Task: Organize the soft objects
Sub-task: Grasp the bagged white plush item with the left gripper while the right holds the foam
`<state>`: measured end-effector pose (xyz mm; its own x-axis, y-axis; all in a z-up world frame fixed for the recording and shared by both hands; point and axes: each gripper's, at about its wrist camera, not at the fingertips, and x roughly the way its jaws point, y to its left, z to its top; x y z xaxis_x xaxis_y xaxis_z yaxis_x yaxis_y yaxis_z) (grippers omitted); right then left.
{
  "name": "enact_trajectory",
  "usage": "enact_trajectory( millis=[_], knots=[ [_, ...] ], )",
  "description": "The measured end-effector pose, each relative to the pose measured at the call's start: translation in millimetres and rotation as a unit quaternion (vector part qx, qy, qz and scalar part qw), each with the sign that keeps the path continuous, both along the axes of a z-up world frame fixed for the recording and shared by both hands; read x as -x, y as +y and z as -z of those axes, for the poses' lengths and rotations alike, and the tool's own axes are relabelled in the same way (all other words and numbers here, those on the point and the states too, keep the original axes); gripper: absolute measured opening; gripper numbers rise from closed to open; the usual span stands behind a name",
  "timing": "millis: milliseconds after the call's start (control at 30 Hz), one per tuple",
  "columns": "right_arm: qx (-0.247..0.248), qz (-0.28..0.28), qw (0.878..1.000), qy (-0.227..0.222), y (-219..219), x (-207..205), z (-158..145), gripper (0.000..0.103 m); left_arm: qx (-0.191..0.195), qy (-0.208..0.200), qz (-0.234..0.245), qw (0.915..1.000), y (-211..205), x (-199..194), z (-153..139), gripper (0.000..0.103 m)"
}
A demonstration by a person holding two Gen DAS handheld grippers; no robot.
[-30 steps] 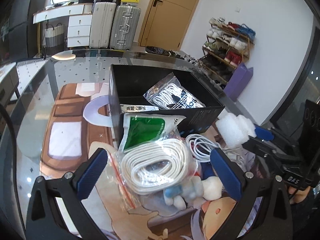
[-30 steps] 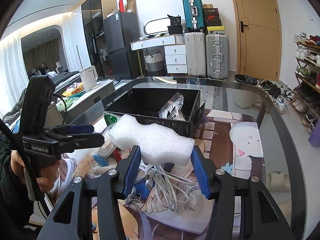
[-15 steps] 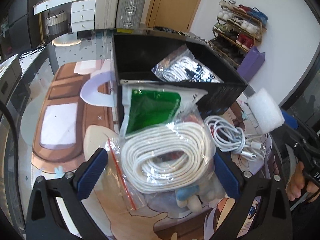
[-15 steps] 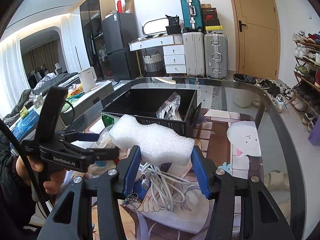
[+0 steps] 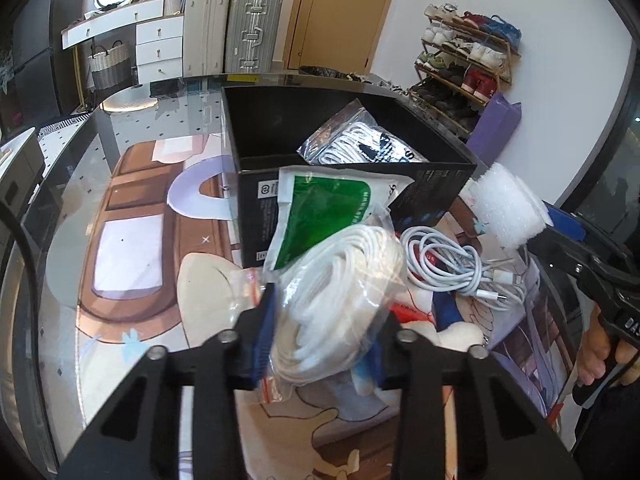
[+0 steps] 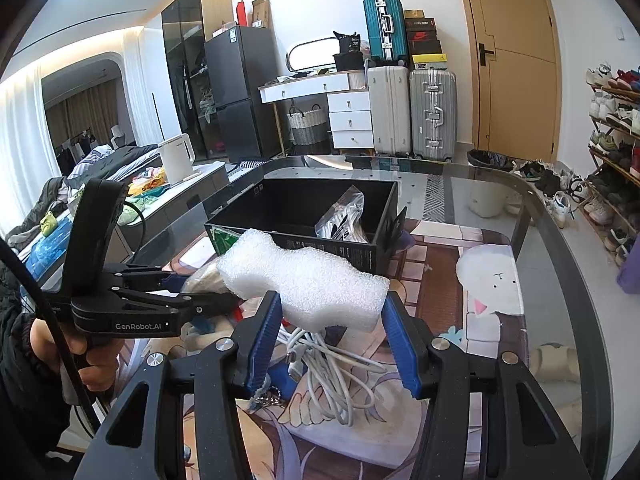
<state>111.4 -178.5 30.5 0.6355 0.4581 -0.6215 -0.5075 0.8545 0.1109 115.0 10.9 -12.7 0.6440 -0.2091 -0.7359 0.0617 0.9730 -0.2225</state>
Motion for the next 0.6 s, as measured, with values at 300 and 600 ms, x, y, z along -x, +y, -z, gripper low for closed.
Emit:
enact_trajectory(
  millis=[300,600],
  knots=[
    [-0.001,-0.002,1.0,-0.005,1.1,-0.2,-1.3,0.052,-0.008,-0.041,-0.003,0.9991,4.5,19.0,-14.5,0.019],
    [-0.005,-0.001,1.0,-0.017,1.3,5.5,-7.9,0.052,-0.002,-0.068,-0.014,0.9976,11.4,31.5,-33.7,0.018]
  ],
)
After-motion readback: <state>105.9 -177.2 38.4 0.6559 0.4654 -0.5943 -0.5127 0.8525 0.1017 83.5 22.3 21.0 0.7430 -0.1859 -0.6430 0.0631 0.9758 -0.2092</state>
